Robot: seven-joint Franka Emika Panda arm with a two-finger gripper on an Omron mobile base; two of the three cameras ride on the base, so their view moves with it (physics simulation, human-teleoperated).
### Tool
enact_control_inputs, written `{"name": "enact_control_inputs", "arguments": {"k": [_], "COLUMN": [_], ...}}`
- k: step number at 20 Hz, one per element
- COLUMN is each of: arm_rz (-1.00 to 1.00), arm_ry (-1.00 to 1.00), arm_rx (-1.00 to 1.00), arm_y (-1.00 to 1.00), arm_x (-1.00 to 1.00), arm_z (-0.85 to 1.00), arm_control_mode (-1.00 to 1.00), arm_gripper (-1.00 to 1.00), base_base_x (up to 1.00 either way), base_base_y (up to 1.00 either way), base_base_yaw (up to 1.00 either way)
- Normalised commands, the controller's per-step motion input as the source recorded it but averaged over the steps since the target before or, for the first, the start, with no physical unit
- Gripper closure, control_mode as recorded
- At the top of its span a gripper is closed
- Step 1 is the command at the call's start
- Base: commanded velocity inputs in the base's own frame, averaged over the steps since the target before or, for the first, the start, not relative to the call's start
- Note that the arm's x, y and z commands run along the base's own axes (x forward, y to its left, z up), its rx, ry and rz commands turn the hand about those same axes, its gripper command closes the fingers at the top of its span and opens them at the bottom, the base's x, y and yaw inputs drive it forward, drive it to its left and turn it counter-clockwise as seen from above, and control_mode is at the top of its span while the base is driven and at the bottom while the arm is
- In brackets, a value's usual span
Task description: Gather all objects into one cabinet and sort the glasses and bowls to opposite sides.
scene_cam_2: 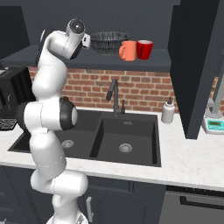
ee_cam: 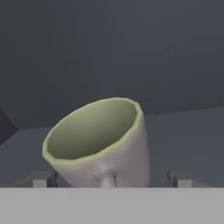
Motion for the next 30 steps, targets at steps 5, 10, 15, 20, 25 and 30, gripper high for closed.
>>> {"name": "enact_control_inputs", "arguments": {"k": [5,10,15,20,25,30], "arm_rz": [0.00,0.02,0.00,0.00,0.00,0.00], "arm_ry": [0.00,0.00,0.00,-0.04,-0.14,-0.14], "arm_rx": [0.01,0.06,0.01,0.00,0.00,0.00], "arm_y": [0.05,0.56,0.04,0.11,0.00,0.00], "arm_x": [0.00,0.00,0.00,-0.28,-0.95,-1.00], "arm_z": [-0.03,-0.25,-0.01,0.00,0.01,0.09], "arm_control_mode": [-1.00,-1.00,-1.00,-1.00,-1.00,-1.00], "arm_gripper": [-1.00,1.00,1.00,1.00,1.00,1.00], "base_base_x": [0.00,0.00,0.00,0.00,0.00,0.00], "base_base_y": [0.00,0.00,0.00,0.00,0.00,0.00], "base_base_yaw": [0.00,0.00,0.00,0.00,0.00,0.00]}}
